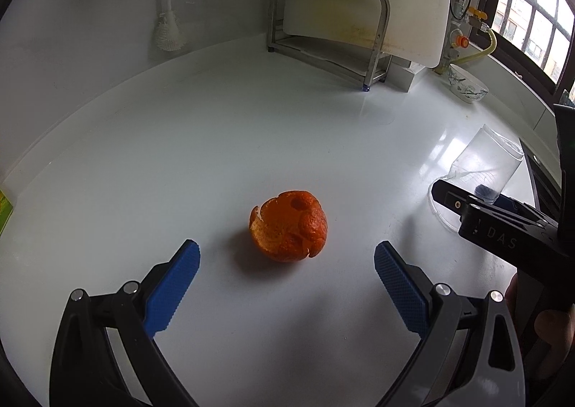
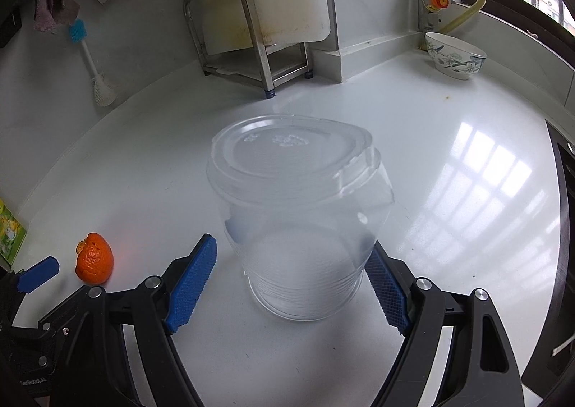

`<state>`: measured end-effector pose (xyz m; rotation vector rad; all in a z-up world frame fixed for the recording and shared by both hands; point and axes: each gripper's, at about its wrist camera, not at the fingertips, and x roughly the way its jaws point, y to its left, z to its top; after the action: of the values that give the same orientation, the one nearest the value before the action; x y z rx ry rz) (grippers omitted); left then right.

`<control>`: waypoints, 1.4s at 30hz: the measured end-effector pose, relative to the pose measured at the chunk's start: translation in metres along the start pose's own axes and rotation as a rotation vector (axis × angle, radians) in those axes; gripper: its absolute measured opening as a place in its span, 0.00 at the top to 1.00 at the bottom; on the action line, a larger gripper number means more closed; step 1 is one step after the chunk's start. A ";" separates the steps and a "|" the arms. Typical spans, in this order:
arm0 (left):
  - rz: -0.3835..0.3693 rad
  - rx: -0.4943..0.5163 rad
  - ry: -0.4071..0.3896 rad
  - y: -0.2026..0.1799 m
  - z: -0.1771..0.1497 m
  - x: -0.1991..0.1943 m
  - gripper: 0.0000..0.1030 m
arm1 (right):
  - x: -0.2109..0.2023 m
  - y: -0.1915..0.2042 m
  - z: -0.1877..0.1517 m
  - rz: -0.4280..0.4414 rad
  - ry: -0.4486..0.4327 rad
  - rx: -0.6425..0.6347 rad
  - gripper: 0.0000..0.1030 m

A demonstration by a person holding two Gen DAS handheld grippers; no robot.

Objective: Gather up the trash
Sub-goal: 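Grasp the orange peel with the left tool while the right tool grasps the clear cup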

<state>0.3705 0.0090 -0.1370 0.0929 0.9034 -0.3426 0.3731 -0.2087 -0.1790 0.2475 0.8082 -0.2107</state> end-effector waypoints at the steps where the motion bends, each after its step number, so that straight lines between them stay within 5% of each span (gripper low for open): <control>1: 0.000 -0.005 0.003 0.001 0.000 0.001 0.07 | 0.001 0.001 0.001 0.000 -0.003 -0.003 0.24; 8: 0.008 -0.010 0.001 0.001 0.002 0.005 0.07 | 0.000 0.002 0.003 -0.001 -0.018 -0.009 0.24; 11: 0.009 -0.011 -0.003 -0.001 0.002 0.007 0.07 | -0.001 0.002 0.003 -0.002 -0.026 -0.019 0.36; 22: 0.008 -0.082 0.038 0.004 0.012 0.027 0.08 | -0.006 0.000 0.001 0.009 -0.022 -0.021 0.37; 31: 0.004 -0.071 0.028 0.003 0.013 0.026 0.64 | -0.020 0.004 -0.003 0.009 -0.026 -0.020 0.37; 42: 0.017 -0.052 0.046 -0.001 0.005 0.005 0.73 | -0.050 0.003 -0.021 0.011 -0.018 0.008 0.37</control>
<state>0.3765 0.0062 -0.1379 0.0602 0.9559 -0.3017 0.3257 -0.1951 -0.1562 0.2574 0.7878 -0.2056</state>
